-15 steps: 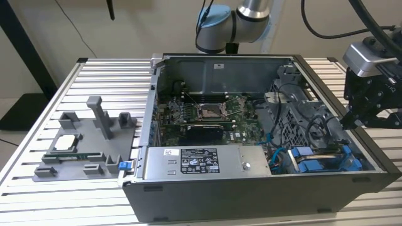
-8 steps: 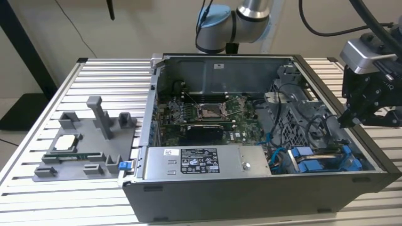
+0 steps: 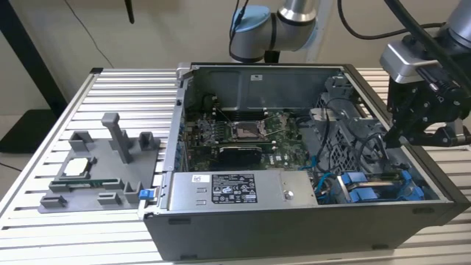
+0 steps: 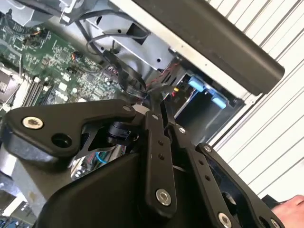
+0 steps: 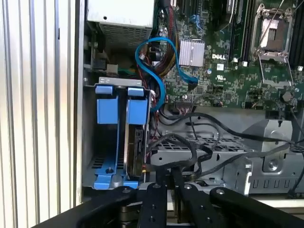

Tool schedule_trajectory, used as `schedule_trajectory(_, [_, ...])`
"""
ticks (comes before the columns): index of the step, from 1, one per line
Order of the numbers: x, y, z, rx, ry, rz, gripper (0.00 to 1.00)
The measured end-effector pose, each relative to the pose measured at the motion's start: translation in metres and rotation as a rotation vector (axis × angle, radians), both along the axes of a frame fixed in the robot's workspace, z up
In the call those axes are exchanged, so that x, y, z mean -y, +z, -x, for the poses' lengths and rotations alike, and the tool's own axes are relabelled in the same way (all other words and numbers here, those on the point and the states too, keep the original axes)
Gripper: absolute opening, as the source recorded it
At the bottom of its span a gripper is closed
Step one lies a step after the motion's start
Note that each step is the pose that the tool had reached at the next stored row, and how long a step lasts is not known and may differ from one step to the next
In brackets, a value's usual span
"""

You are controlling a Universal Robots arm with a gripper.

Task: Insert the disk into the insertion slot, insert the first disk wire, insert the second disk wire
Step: 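Insert the second disk wire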

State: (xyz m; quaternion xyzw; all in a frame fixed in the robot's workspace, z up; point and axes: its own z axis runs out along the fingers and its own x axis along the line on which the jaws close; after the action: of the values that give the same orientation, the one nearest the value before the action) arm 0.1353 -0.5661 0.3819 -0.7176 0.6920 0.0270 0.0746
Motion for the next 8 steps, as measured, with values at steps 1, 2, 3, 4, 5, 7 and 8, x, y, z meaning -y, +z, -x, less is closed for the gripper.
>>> schedule_trajectory(1, [0.0, 0.0, 0.004, 0.0, 0.0, 0.0, 0.0])
schedule_trajectory(2, [0.0, 0.0, 0.007, 0.0001, 0.0, -0.0001, 0.0])
schedule_trajectory(3, [0.0, 0.0, 0.012, 0.0, 0.0, -0.0001, 0.0])
schedule_trajectory(4, [0.0, 0.0, 0.016, 0.0, 0.0, 0.0, 0.0])
schedule_trajectory(5, [0.0001, 0.0, 0.02, 0.0001, 0.0, 0.0, 0.0])
schedule_trajectory(7, [0.0012, -0.0002, 0.024, 0.0002, 0.0, 0.0001, 0.0])
schedule_trajectory(8, [0.0017, -0.0003, 0.024, 0.0, 0.0, 0.0018, 0.0])
